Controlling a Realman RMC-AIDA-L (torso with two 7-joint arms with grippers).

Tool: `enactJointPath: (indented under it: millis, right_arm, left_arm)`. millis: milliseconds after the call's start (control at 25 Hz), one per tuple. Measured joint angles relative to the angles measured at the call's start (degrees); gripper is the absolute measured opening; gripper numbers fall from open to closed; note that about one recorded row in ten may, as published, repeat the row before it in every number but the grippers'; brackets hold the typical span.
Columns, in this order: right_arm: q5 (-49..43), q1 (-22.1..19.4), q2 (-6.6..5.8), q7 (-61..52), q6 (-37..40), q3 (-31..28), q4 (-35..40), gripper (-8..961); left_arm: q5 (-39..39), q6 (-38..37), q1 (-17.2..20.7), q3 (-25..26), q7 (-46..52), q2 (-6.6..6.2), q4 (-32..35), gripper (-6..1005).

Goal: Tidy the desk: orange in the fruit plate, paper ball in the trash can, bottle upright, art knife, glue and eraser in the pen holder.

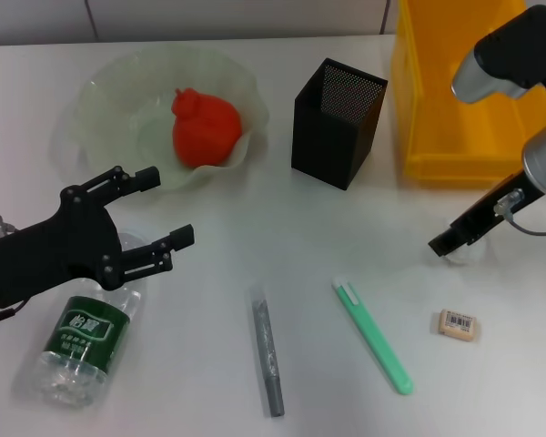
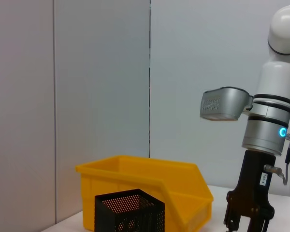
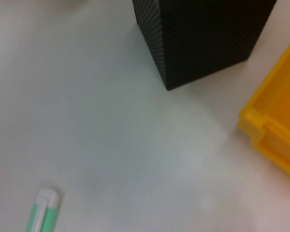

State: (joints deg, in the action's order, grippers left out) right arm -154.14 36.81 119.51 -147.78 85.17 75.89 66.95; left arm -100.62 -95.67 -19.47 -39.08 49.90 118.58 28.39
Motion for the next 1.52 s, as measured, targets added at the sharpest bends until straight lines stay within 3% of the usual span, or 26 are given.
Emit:
enactJointPath:
  millis: [120, 160, 240, 280, 320, 360, 440, 480, 760, 840, 920, 960, 1000, 1040, 1080, 1120, 1240, 1280, 1320, 1400, 1440, 1480, 1520]
  right_arm:
    - [0.6, -0.7, -0.07, 0.0, 2.2, -1.2, 4.8, 694]
    - [2.2, -1.5, -0.17, 0.0, 4.7, -3.3, 10.2, 680]
    - [2.8, -2.0, -0.22, 0.0, 5.6, -5.0, 13.4, 557]
    - [3.2, -2.6, -0.3, 0.1, 6.2, -8.4, 19.1, 496]
    - [3.2, -2.6, -0.3, 0.1, 6.2, -8.4, 19.1, 486]
    - [3.0, -3.1, -0.37, 0.7, 4.0, -12.4, 23.1, 476]
    - [2.8, -3.3, -0.43, 1.2, 1.8, -14.4, 23.9, 455]
    - [2.8, -3.2, -0.61, 3.0, -3.1, -17.4, 23.0, 445]
    - [4.5, -1.3, -0.32, 8.2, -13.7, -18.1, 12.7, 507]
    - [5.5, -1.6, -0.25, 8.9, -15.0, -18.1, 12.1, 616]
    - [14.5, -4.6, -0.19, 13.2, -18.2, -17.9, 11.1, 725]
    - [14.5, -4.6, -0.19, 13.2, -18.2, -17.9, 11.1, 736]
    - [17.6, -5.7, -0.23, 15.0, -18.5, -18.0, 11.1, 747]
    - [17.6, -5.7, -0.23, 15.0, -18.5, -18.0, 11.1, 758]
    - [24.3, -8.1, -0.31, 20.2, -18.4, -18.2, 11.0, 769]
    - [24.3, -8.1, -0.31, 20.2, -18.4, -18.2, 11.0, 780]
    - [35.2, -12.5, -0.33, 29.9, -15.7, -18.0, 10.7, 814]
    - [42.9, -15.8, -0.2, 38.1, -11.7, -16.9, 9.5, 825]
    - [42.9, -15.8, -0.2, 38.1, -11.7, -16.9, 9.5, 836]
    - [51.8, -20.2, -0.03, 50.8, -5.8, -13.9, 5.2, 847]
    - [51.8, -20.2, -0.03, 50.8, -5.8, -13.9, 5.2, 847]
    - [56.1, -22.5, -0.01, 58.8, -1.8, -11.8, 1.2, 847]
    - [56.1, -22.5, -0.01, 58.8, -1.8, -11.8, 1.2, 847]
  left_arm:
    - [0.0, -0.1, 0.1, 0.1, 0.0, -0.02, 0.2, 839]
    - [0.0, -0.1, 0.1, 0.1, 0.0, -0.02, 0.2, 839]
    - [0.0, -0.3, 0.1, 0.2, 0.0, -0.02, 0.4, 839]
    - [0.0, -0.3, 0.0, 0.1, 0.0, -0.02, 0.4, 839]
    - [0.0, -0.3, 0.0, 0.1, 0.0, -0.02, 0.4, 838]
    - [0.0, -0.3, -0.2, 0.1, -0.1, -0.02, 0.1, 838]
    - [0.0, -0.1, -0.2, 0.1, -0.1, -0.02, 0.0, 838]
    - [0.0, -0.1, -0.3, 0.1, 0.0, -0.02, 0.0, 838]
    - [-0.4, -1.2, -0.7, -0.3, 7.8, -0.2, 1.5, 838]
    - [-0.4, -1.9, -0.4, -0.6, 13.1, -0.06, 4.7, 838]
    - [-0.4, -2.2, 0.2, -1.3, 17.3, 0.2, 8.2, 838]
    - [-0.4, -2.2, 0.2, -1.3, 17.3, 0.2, 8.2, 837]
    - [4.2, 0.8, 5.1, -10.5, 30.1, 0.55, 23.6, 837]
    - [4.2, 0.8, 5.1, -10.5, 30.1, 0.55, 23.6, 837]
    - [6.4, 6.1, 8.6, -16.7, 36.1, 0.56, 32.2, 837]
    - [6.4, 6.1, 8.6, -16.7, 36.1, 0.56, 32.2, 837]
    - [5.9, 18.4, 16.2, -27.7, 48.1, 0.32, 48.2, 837]
    - [2.6, 24.9, 20.2, -33.1, 57.2, 0.18, 57.4, 837]
    - [2.6, 24.9, 20.2, -33.1, 57.2, 0.18, 57.4, 837]
    - [-4.1, 29.1, 24.0, -37.9, 68.9, 0.18, 67.9, 837]
    - [-4.1, 29.1, 24.0, -37.9, 68.9, 0.18, 67.9, 837]
    - [-12.1, 30.7, 26.8, -42.0, 79.8, 0.27, 75.4, 837]
    - [-15.4, 31.4, 27.6, -43.8, 83.6, 0.26, 77.8, 837]
